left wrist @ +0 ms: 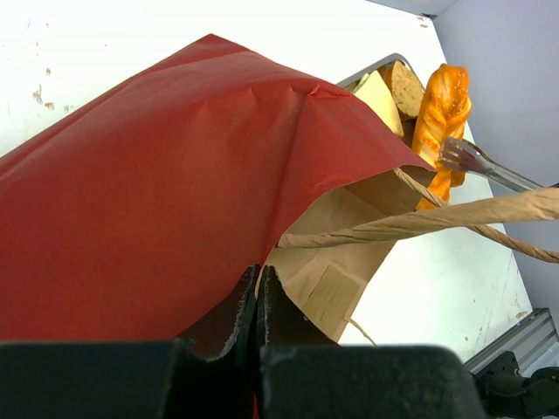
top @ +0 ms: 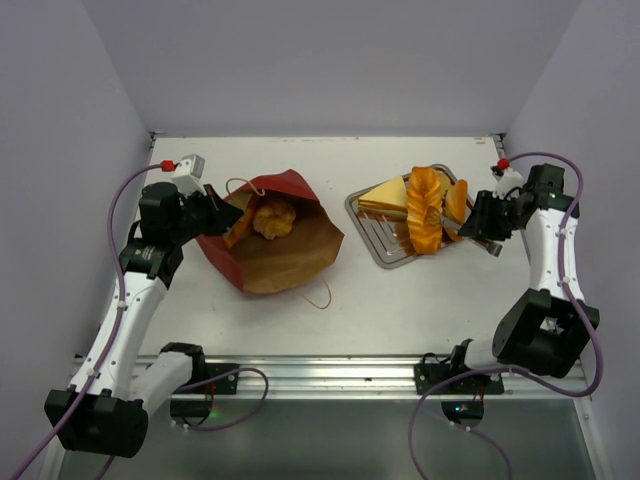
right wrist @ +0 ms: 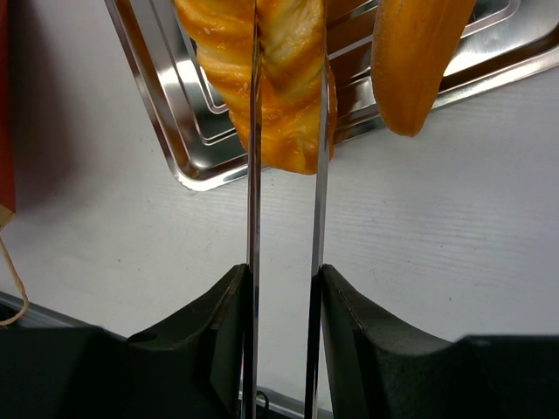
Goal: Take the fake bread out of the paper bag
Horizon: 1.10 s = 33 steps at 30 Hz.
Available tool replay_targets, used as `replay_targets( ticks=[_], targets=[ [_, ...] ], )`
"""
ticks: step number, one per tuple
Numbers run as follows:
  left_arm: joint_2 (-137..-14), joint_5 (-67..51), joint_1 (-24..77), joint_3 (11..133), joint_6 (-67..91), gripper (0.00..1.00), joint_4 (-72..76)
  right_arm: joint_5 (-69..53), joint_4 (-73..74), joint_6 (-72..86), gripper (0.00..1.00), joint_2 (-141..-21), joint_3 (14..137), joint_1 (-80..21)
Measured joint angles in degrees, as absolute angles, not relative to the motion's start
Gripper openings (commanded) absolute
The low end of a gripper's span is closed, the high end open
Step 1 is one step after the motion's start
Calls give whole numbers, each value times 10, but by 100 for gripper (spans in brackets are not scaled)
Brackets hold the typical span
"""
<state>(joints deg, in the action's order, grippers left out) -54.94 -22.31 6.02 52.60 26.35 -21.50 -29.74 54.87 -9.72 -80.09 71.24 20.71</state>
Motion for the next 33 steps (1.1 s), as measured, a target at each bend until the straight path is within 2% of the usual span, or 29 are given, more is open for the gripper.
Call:
replay_targets(
  ticks=[33],
  targets=[
    [-549,-223,60,526,259,0,-218,-308,538,-112,49,-802,715,218]
  ],
)
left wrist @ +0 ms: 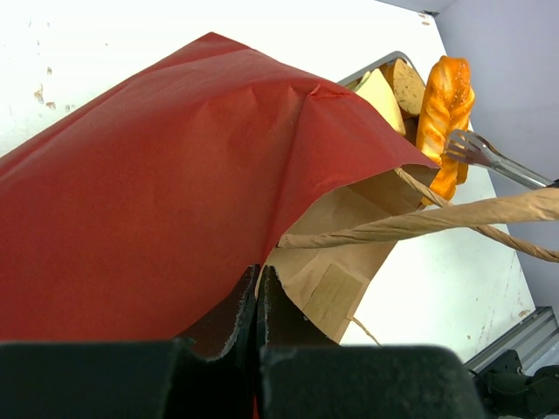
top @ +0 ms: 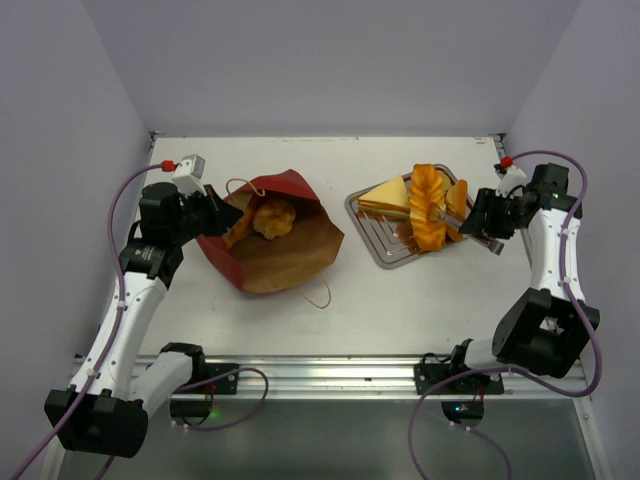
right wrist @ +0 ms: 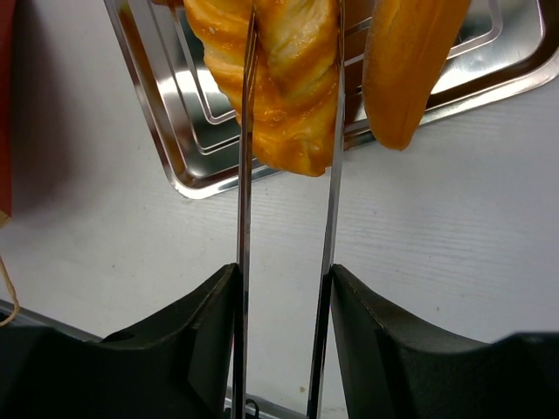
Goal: Take the fake bread out of the paper bag
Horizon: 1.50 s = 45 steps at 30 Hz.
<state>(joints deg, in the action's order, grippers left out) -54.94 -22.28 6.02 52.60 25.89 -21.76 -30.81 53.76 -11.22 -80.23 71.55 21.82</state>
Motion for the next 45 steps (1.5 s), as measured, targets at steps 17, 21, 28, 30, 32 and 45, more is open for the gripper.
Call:
replay_targets(
  ticks=[17,21,28,30,32,45],
  targets=[
    [-549,-223,60,526,259,0,-219,-312,530,-115,51,-802,722,220],
    [-549,-223,60,526,259,0,-219,-317,526,-115,51,-802,722,221],
    [-549,-223,60,526,259,0,-219,-326,519,-115,51,-802,722,221],
    [-549,-223,60,527,259,0,-220,-328,518,-115,51,-802,722,221],
    [-549,-223,60,527,258,0,-220,-334,518,-116,50,-801,722,222],
    [-550,-226,60,530,257,0,-220,-480,564,-222,34,-737,762,208]
  ],
)
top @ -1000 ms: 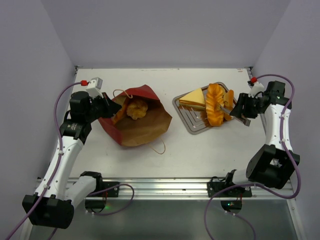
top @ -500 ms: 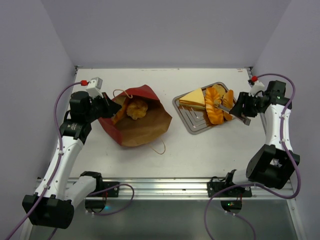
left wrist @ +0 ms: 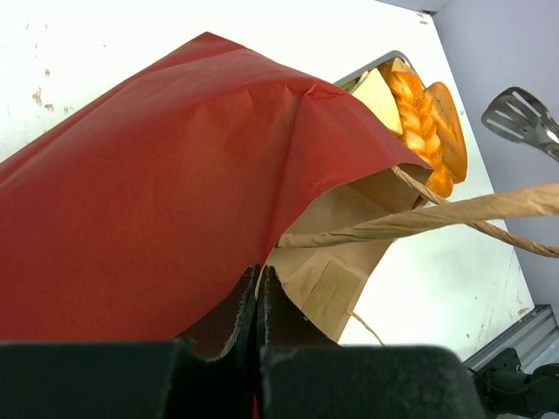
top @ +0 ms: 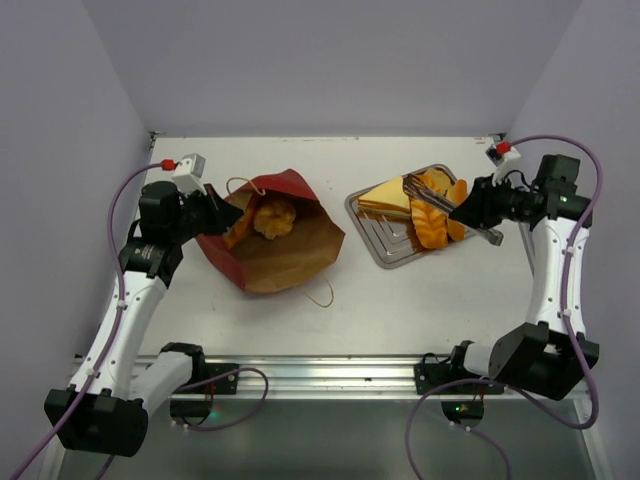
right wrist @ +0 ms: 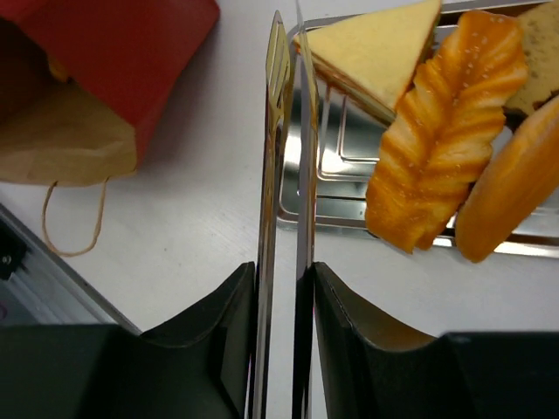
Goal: Take the fake bread out of the paper bag
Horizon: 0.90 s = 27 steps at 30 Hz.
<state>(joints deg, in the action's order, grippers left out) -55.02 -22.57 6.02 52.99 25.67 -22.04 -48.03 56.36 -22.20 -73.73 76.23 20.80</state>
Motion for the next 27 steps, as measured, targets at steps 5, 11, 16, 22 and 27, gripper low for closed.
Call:
replay_targets(
  ticks=[5,11,16,22,27],
  targets=[
    [-558,-226,60,539,257,0,-222,-503,581,-253,32,-718,781,114],
    [-564,-225,60,547,257,0,-224,-514,583,-262,29,-668,810,-36],
    [-570,-225,60,552,258,0,-226,-504,582,-285,29,-644,837,-134],
    [-573,-226,60,553,259,0,-228,-377,577,-303,29,-661,835,-337],
    [-573,-226,60,553,259,0,-228,-217,553,-311,30,-727,846,-446]
  ],
)
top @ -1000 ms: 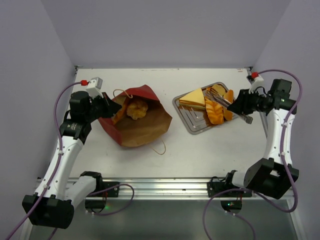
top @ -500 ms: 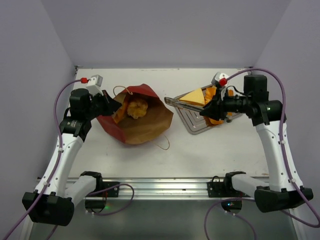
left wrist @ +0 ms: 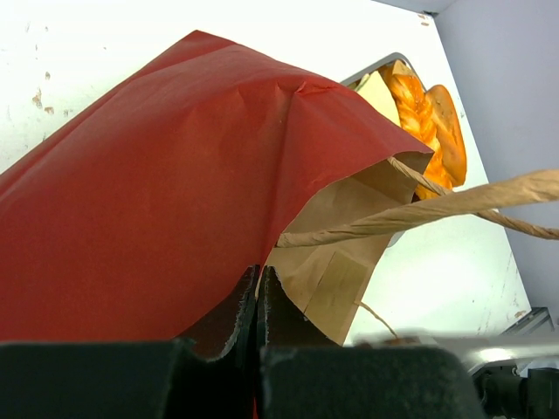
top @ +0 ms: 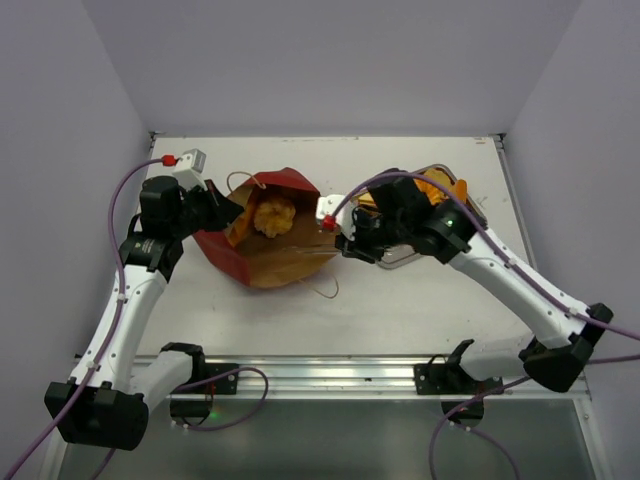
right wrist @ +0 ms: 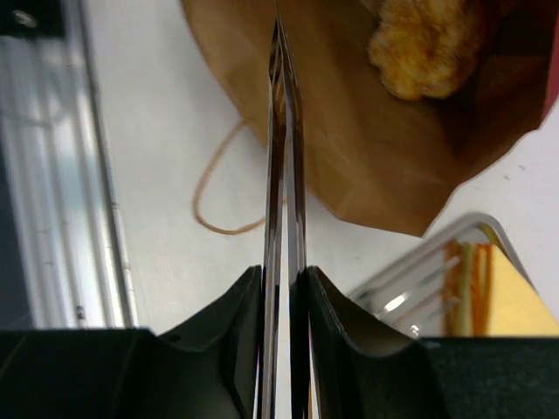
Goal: Take the fake bread out of the paper bag
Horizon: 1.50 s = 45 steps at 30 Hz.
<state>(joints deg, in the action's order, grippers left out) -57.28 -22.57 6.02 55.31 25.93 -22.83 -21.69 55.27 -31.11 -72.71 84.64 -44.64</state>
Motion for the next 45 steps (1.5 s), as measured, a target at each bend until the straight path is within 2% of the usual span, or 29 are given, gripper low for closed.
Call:
replay_targets(
  ticks=[9,16,29,45],
  targets=[
    [-573,-225,60,553,264,0,-229,99,434,-334,34,-874,870,-566],
    [-573,-226,60,553,266,0,-229,204,377,-357,38,-937,877,-592],
    [-573,-226,60,553,266,0,-228,247,350,-370,45,-947,896,-592],
    [-573,-228,60,553,265,0,-228,251,351,-370,46,-993,917,-593]
  ],
)
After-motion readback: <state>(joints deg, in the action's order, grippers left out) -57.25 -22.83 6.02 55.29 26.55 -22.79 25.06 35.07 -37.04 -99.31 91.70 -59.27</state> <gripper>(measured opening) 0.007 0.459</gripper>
